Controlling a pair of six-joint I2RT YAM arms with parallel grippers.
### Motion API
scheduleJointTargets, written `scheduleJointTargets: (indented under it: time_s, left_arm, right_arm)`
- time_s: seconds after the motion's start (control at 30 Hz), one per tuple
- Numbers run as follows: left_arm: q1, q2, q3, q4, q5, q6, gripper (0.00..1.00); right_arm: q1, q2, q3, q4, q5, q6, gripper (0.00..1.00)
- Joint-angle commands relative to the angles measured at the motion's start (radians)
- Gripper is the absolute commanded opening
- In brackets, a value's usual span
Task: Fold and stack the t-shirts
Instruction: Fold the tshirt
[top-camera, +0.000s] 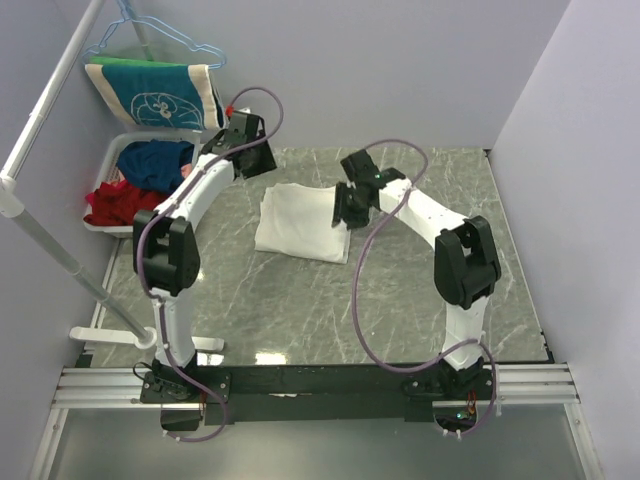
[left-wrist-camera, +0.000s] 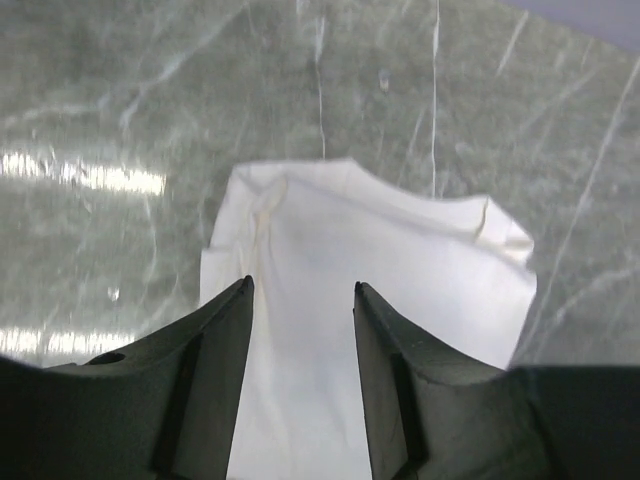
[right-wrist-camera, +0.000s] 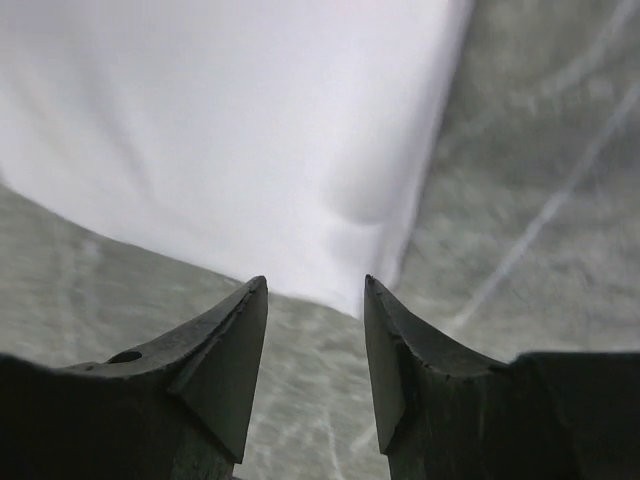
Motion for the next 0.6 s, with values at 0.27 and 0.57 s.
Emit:
scheduleJointTargets:
  time_s: [0.27,0.57]
  left_arm:
    - [-0.102,-0.213,-0.404,0.023,0.077,0.057,0.37]
    - [-0.102,-0.190,-0.516,0.036,0.043,0.011,0.35]
  right_arm:
    - [-0.083,0.306,0.438,-0.029,-0.121,0.036,0.50]
    - [-0.144,0.431,0.511,0.009,-0.185,0.073,0.50]
